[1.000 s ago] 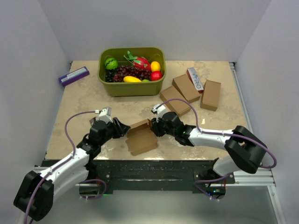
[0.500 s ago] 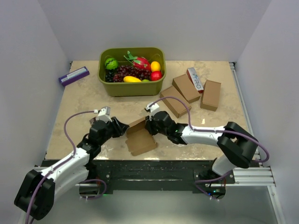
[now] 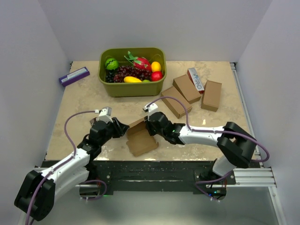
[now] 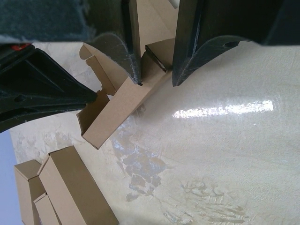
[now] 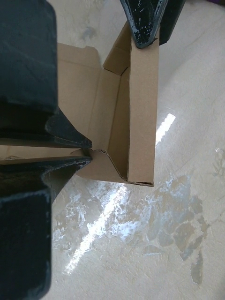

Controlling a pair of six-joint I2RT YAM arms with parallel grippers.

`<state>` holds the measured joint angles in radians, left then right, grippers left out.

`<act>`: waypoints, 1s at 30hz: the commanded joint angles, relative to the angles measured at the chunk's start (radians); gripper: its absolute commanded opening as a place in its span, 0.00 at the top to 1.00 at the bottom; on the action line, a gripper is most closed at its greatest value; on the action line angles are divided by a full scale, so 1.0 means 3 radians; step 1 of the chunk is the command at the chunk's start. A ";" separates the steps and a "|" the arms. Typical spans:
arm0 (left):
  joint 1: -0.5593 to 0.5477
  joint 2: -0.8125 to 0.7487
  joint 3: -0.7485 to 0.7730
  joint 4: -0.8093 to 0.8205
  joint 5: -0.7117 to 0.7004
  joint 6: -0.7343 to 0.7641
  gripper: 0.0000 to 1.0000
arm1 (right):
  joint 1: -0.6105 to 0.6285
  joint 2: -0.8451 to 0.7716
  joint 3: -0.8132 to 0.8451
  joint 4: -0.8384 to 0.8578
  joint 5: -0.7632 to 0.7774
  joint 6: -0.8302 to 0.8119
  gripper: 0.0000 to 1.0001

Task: Fold the paper box

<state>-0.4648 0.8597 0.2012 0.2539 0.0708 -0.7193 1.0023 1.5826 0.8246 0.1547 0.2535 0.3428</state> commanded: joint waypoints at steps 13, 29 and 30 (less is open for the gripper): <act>-0.0046 0.0136 0.0086 -0.0217 0.0132 0.0556 0.70 | -0.0227 -0.0044 0.0018 -0.0204 -0.0211 0.0371 0.90; -0.0097 0.0325 0.0244 -0.0120 0.0265 0.0787 0.71 | -0.0350 0.0078 0.0161 -0.0285 -0.0333 0.0218 0.91; -0.0107 0.0330 0.0245 -0.0105 0.0245 0.0787 0.71 | -0.0345 0.0094 0.0171 -0.0270 -0.0369 0.0228 0.91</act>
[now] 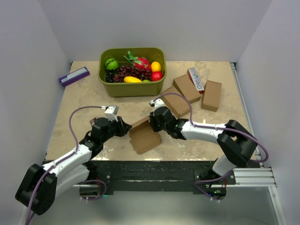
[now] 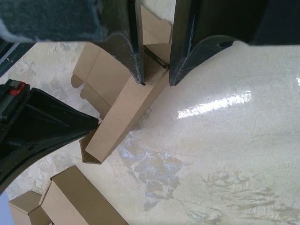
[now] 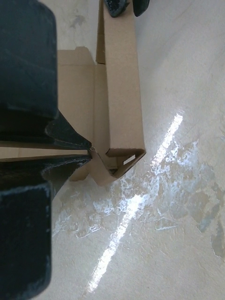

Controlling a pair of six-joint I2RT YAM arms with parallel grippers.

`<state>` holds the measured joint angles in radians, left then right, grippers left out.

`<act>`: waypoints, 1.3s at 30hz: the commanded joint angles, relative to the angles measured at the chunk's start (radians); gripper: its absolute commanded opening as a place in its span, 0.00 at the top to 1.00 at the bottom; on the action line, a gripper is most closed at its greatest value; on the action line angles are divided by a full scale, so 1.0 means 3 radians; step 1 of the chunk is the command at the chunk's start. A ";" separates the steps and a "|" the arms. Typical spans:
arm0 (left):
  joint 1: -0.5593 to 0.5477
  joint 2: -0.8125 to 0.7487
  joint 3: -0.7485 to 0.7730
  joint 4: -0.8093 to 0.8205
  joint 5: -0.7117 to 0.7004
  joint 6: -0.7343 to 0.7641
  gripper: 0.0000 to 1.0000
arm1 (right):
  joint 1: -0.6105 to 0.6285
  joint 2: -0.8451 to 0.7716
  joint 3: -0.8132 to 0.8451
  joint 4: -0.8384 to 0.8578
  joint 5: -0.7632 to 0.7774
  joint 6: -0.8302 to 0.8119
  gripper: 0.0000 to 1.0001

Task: Fold the paper box

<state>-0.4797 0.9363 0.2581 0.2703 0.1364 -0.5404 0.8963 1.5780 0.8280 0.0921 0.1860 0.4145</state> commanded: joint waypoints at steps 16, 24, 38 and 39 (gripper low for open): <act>-0.0119 0.0095 0.0203 -0.0323 -0.0184 0.0231 0.71 | 0.0157 -0.0258 -0.0096 -0.0041 -0.0150 0.0106 0.71; -0.0119 0.0197 0.0285 -0.0364 -0.0102 0.0354 0.71 | -0.0292 -0.1240 -0.0433 -0.0287 -0.0129 0.0025 0.32; -0.0119 0.0249 0.0306 -0.0323 -0.0091 0.0390 0.72 | -0.0523 -0.0694 -0.0796 0.1338 -0.0860 -0.0901 0.25; -0.0119 0.0254 0.0306 -0.0328 -0.0086 0.0390 0.72 | -0.0533 -0.0684 -0.0802 0.1339 -0.0815 -0.0876 0.25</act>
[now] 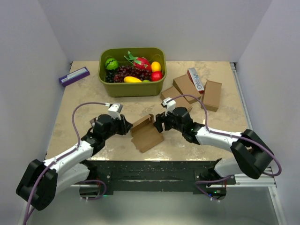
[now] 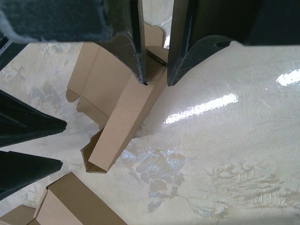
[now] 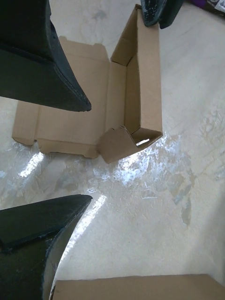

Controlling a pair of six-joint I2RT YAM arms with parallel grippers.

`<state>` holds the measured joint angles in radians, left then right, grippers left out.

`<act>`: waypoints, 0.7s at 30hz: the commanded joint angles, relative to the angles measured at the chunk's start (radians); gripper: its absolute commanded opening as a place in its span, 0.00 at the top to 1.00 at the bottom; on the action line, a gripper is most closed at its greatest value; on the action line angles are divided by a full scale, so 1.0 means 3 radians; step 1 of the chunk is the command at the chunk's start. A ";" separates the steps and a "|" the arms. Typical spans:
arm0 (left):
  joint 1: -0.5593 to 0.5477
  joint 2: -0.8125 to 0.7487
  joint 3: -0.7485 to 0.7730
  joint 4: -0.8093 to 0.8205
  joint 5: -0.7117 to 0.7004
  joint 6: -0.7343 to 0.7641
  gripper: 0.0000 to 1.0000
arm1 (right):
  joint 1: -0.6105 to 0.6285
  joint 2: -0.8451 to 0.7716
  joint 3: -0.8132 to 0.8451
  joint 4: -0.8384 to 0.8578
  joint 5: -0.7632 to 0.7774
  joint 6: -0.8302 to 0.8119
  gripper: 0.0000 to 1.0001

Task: Fold the paper box

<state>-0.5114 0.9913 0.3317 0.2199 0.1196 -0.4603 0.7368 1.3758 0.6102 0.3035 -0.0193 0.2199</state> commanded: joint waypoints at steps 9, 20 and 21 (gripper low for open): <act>-0.0013 0.0060 0.0055 -0.0176 -0.0025 0.0133 0.72 | -0.0191 0.0603 0.0461 0.0139 0.0335 0.0208 0.41; -0.0013 0.0076 0.0060 -0.0155 -0.0020 0.0143 0.73 | -0.0288 0.1177 0.0845 0.0123 0.0151 0.0254 0.45; -0.0013 0.0076 0.0065 -0.0155 -0.0020 0.0143 0.73 | -0.0283 0.1161 0.0825 0.0129 0.0126 0.0259 0.46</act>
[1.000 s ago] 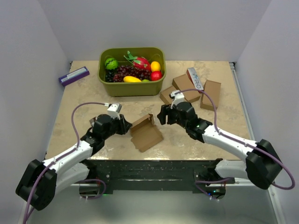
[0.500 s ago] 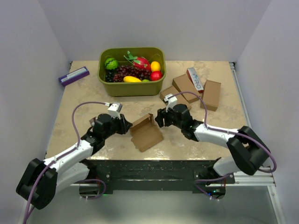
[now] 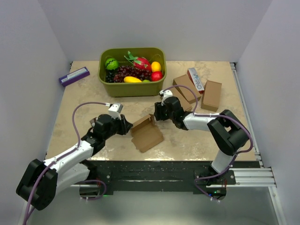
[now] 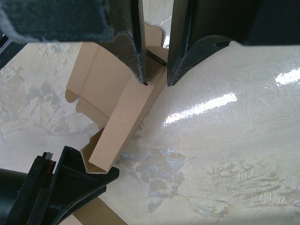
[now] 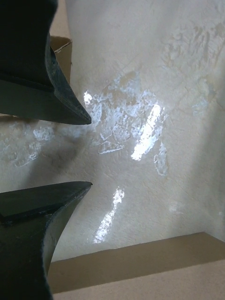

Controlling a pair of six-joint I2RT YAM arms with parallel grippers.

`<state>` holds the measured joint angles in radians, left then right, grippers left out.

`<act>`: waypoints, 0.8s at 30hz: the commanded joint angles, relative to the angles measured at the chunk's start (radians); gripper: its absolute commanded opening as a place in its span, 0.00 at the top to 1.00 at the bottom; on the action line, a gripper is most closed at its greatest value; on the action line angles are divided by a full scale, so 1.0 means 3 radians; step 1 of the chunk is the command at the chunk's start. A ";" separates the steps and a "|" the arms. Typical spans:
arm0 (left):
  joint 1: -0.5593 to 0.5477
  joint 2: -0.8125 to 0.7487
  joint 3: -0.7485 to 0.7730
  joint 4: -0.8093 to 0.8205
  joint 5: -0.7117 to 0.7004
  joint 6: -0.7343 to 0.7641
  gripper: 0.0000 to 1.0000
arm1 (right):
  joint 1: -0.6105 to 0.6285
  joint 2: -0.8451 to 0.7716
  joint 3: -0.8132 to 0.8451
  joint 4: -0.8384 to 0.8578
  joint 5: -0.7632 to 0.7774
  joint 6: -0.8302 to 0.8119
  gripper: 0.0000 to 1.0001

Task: Fold the paper box

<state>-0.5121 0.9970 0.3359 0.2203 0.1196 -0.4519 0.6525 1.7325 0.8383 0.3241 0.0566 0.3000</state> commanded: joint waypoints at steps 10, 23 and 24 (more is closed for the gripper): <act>-0.0011 0.0108 0.0067 -0.0136 -0.0015 0.0131 0.73 | 0.0238 -0.0155 -0.0238 0.0280 -0.0307 0.0028 0.47; -0.0011 0.0021 0.0062 -0.0177 -0.0020 0.0161 0.75 | 0.0265 -0.0318 -0.0237 -0.0221 0.0103 0.0074 0.44; -0.0006 0.0006 0.0056 -0.0172 -0.0025 0.0166 0.75 | 0.0183 -0.0344 -0.0329 -0.0221 0.0027 0.0104 0.43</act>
<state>-0.5114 1.0061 0.3435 0.2203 0.1196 -0.4427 0.7479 1.6993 0.7700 0.3019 0.0929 0.3054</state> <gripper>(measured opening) 0.270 0.554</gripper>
